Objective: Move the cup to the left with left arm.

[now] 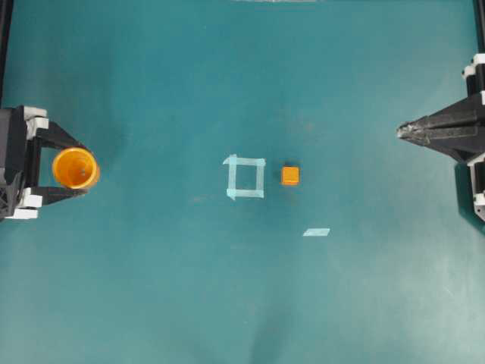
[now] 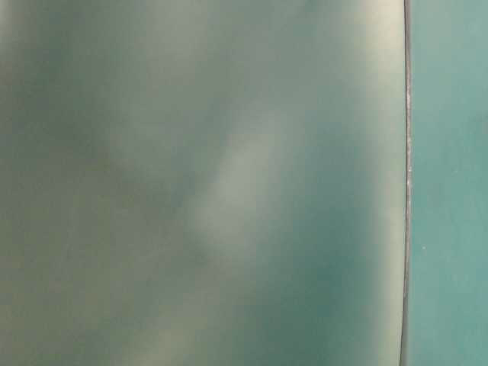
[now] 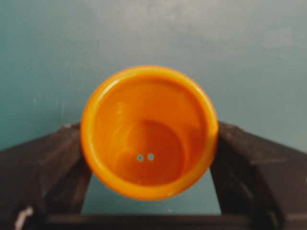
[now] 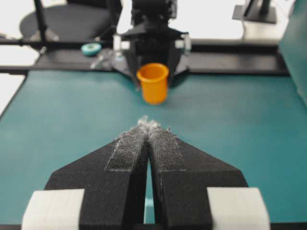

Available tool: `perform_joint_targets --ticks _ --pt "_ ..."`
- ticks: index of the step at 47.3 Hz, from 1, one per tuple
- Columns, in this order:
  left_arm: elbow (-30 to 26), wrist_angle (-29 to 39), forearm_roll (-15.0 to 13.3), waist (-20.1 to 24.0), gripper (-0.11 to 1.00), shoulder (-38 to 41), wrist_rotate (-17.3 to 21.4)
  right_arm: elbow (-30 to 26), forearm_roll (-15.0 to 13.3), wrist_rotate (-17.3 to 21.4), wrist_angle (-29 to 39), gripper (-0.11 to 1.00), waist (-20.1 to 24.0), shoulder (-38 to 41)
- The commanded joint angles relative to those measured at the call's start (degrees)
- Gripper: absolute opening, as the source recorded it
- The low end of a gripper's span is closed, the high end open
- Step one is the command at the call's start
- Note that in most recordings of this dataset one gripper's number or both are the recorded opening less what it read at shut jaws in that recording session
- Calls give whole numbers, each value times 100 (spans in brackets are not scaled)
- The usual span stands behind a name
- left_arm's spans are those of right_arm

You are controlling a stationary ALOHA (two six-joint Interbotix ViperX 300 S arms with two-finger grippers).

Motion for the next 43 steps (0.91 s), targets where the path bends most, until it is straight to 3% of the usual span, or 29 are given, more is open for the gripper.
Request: perform_joint_targets --ticks 1,43 --pt "-44 -44 -9 18 71 35 -9 -176 9 9 -26 -1 -9 18" --pt "-44 -44 0 18 71 35 -9 -167 9 9 -26 -1 -9 35"
